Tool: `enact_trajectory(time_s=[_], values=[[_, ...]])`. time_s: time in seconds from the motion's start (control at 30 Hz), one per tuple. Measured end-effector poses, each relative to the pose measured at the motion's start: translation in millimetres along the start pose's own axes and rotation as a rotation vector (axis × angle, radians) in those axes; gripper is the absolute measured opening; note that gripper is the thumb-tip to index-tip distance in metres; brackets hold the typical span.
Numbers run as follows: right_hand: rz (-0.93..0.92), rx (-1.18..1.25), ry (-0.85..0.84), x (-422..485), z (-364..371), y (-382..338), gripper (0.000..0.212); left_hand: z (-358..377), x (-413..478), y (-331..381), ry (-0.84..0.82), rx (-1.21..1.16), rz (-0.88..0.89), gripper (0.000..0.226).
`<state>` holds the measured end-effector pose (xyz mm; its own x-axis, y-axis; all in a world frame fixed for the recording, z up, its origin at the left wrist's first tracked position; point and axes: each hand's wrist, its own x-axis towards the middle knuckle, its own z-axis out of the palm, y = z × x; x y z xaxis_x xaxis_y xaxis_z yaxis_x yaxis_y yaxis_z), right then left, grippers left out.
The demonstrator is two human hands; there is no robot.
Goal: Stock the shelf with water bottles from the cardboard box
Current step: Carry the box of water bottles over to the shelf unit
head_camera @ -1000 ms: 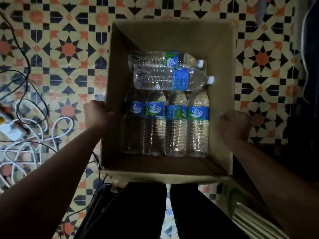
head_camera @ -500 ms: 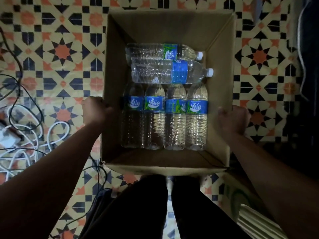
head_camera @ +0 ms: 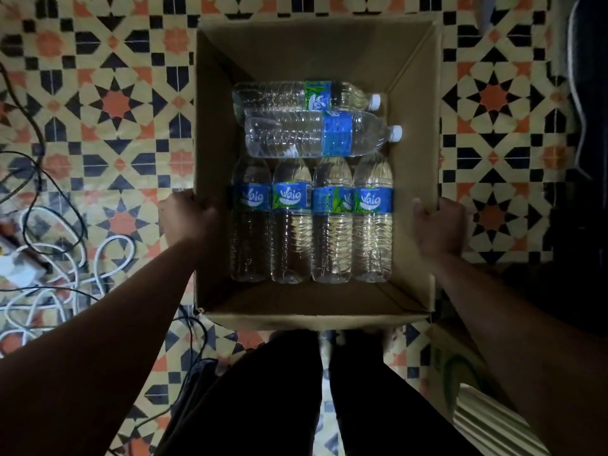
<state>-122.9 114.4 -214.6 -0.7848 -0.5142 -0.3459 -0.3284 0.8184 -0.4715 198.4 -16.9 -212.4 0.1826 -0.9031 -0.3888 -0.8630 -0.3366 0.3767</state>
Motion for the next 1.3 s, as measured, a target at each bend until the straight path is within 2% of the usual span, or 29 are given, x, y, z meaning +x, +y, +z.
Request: enact_trajectory(time_s=[0.13,0.4,0.6,0.8,0.97,1.07,1.2,1.3], values=[[-0.026,-0.056,0.036,3.6,1.2,3.7,0.031,0.4,0.5,3.0,0.015,0.005,-0.015,0.023],[-0.018,-0.092,0.020,4.6,2.0,3.7,0.033,-1.3,2.6,8.3,-0.016,0.105,-0.017,0.024],[0.008,-0.135,-0.061,5.1,1.2,2.3,0.031,-9.4,8.1,10.0,-0.159,0.215,-0.015,0.025],[0.039,-0.225,-0.187,-8.1,-14.3,-2.0,0.025,-24.5,-2.7,17.2,-0.301,0.280,-0.075,0.040],[0.055,-0.326,-0.348,-17.5,-56.0,-8.0,0.018,-43.8,-25.8,53.3,-0.251,0.331,-0.120,0.053],[0.029,-0.366,-0.414,-20.1,-97.0,-11.5,0.020,-48.0,-44.1,94.9,-0.284,0.346,0.020,0.046],[0.094,-0.194,-0.393,-28.5,-159.0,-6.8,0.017,-46.6,-83.6,174.7,-0.514,0.375,0.330,0.041],[0.074,-0.073,-0.391,-44.7,-206.4,8.8,0.023,-42.4,-132.6,235.6,-0.661,0.228,0.541,0.037]])
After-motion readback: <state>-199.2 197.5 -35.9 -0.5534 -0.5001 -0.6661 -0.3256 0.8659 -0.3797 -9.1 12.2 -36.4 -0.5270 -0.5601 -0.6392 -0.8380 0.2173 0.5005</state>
